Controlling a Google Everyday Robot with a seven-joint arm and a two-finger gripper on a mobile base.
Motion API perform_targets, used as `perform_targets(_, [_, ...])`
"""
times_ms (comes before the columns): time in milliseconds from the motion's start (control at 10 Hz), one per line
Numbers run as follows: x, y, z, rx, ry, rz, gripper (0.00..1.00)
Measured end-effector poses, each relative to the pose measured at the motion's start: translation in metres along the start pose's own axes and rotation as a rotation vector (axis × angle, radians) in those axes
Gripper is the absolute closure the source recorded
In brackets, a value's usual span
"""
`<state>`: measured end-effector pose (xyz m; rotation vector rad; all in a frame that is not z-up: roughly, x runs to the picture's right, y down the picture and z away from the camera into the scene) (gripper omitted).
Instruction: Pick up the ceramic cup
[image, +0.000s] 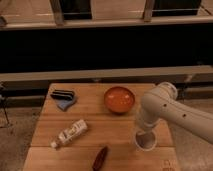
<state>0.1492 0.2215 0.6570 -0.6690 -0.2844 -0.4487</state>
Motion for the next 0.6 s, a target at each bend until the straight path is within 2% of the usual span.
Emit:
perform_targets(300, [-0.008,-0.013,0.005,0.007,0.006,-0.015,1.0])
perform_targets(600, [-0.001,-0.012,-0.005,0.009,0.006,-0.028,1.0])
